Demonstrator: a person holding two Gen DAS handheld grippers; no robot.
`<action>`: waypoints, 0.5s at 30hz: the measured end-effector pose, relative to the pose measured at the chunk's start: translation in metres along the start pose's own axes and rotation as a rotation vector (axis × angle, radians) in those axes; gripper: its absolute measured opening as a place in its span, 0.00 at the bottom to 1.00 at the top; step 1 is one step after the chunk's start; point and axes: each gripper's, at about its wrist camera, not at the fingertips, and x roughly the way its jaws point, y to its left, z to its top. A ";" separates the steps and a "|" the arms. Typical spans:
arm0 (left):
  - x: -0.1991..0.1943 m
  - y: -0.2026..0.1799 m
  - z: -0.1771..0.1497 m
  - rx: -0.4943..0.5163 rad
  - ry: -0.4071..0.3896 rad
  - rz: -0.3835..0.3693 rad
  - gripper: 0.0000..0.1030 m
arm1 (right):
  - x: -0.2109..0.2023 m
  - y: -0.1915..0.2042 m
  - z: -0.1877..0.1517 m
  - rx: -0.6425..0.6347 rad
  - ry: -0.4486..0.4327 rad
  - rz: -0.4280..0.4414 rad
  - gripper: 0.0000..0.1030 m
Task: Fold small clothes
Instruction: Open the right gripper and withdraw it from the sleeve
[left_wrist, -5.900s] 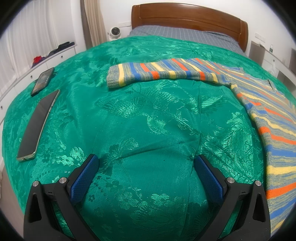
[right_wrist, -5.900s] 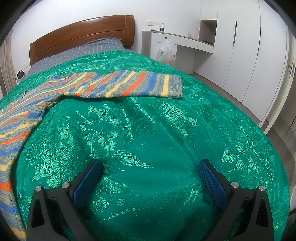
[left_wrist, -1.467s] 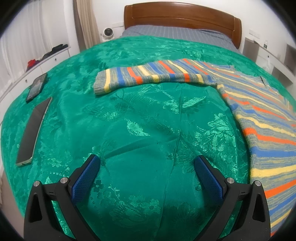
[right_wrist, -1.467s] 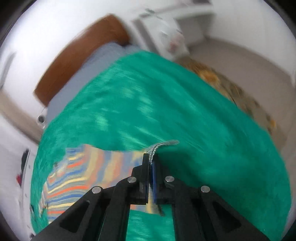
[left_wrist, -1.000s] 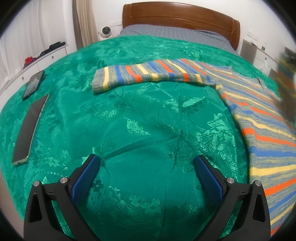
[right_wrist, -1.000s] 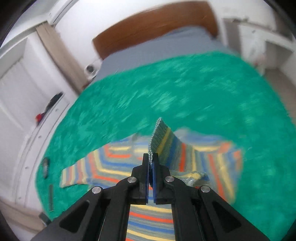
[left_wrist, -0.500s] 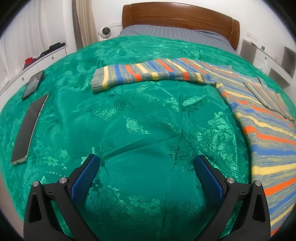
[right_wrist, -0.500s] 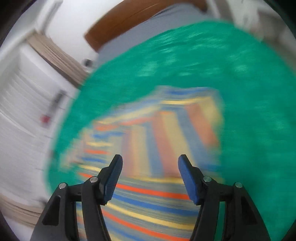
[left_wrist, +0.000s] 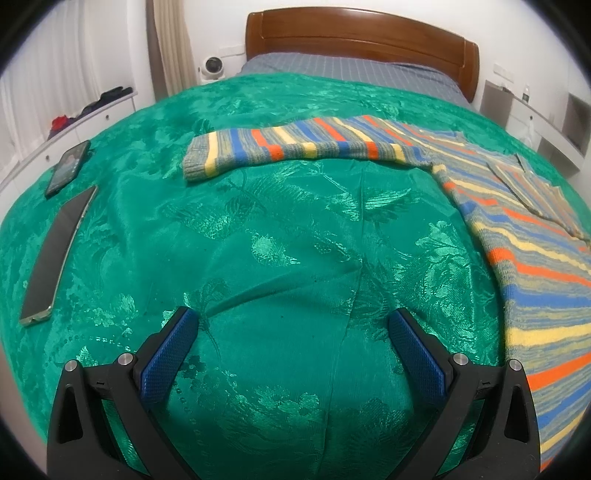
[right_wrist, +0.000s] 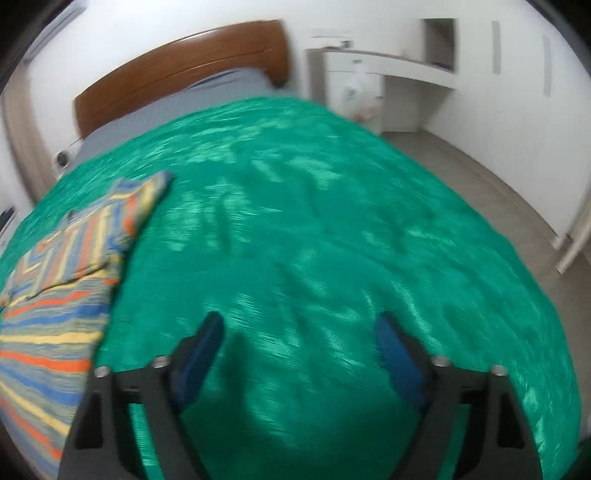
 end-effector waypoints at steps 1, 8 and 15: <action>0.000 0.000 -0.001 0.001 -0.001 0.002 1.00 | 0.000 -0.009 -0.004 0.025 0.003 0.010 0.84; 0.000 -0.001 -0.001 0.004 -0.003 0.007 1.00 | 0.009 -0.013 -0.015 0.027 -0.025 0.099 0.99; 0.000 -0.001 0.000 0.004 0.005 0.004 1.00 | 0.015 -0.009 -0.016 0.027 -0.028 0.106 1.00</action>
